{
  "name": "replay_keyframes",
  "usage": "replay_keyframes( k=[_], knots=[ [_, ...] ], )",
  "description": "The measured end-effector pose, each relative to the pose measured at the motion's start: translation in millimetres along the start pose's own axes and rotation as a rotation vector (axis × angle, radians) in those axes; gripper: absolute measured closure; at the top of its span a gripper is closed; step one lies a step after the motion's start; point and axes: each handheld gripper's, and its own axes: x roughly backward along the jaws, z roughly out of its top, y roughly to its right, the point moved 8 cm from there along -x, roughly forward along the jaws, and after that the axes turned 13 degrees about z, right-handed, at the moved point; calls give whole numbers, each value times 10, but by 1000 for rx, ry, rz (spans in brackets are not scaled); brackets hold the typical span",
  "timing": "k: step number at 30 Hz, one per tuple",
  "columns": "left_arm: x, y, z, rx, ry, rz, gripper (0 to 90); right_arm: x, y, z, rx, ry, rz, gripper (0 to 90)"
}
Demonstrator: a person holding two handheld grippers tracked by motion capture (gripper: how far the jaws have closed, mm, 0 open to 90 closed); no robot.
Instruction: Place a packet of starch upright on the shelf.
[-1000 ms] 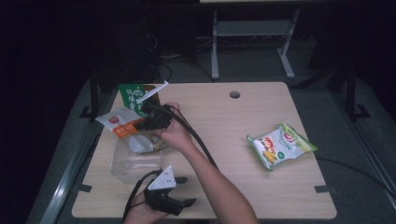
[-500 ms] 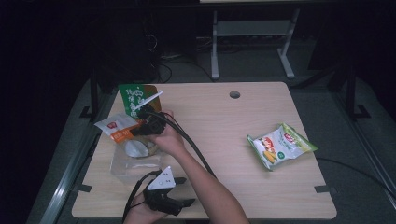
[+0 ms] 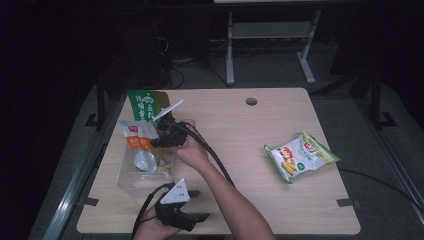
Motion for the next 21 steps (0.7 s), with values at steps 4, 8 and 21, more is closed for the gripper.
replay_keyframes(
  k=[4, 8, 21],
  knots=[
    [-10, -9, -6, -3, -4, 2, 261, 1, 31, -35, 18, -5, -5, 892],
    [-16, -18, -11, 1, -5, 2, 261, 12, 52, -74, 17, -21, -19, 892],
    [-20, -57, -18, 10, -4, 5, 261, 95, 42, -112, 5, -14, 0, 794]
  ],
)
